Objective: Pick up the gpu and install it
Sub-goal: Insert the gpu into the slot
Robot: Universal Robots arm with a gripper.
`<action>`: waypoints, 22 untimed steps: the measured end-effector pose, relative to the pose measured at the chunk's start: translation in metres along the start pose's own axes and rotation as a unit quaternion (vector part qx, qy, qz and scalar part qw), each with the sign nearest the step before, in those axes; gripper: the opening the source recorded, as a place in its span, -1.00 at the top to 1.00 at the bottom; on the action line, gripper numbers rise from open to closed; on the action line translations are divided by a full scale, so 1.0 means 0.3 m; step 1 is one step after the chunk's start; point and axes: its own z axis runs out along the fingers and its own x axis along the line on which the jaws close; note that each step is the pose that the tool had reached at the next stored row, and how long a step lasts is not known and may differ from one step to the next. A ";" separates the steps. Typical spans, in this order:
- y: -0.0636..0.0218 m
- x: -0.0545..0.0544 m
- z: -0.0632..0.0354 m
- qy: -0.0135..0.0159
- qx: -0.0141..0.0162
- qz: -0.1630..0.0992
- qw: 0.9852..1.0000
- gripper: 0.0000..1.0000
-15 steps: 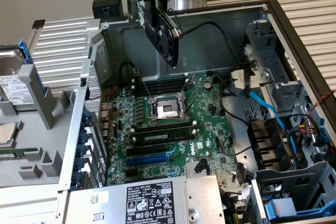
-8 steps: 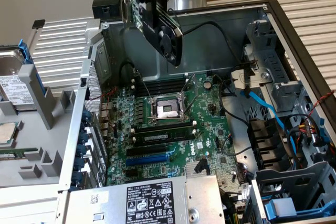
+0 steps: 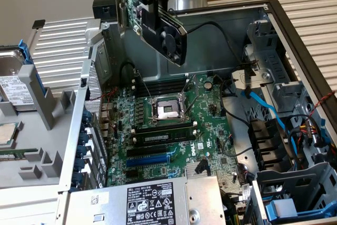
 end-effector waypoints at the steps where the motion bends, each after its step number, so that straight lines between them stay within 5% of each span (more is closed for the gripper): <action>1: -0.001 -0.001 0.000 0.001 0.000 -0.007 1.000 0.47; 13: -0.053 -0.057 -0.007 0.002 0.001 -0.047 0.999 0.47; 17: -0.053 -0.058 -0.008 0.005 0.002 -0.080 0.997 0.47; 22: -0.053 -0.058 -0.007 0.008 0.005 -0.125 0.992 0.47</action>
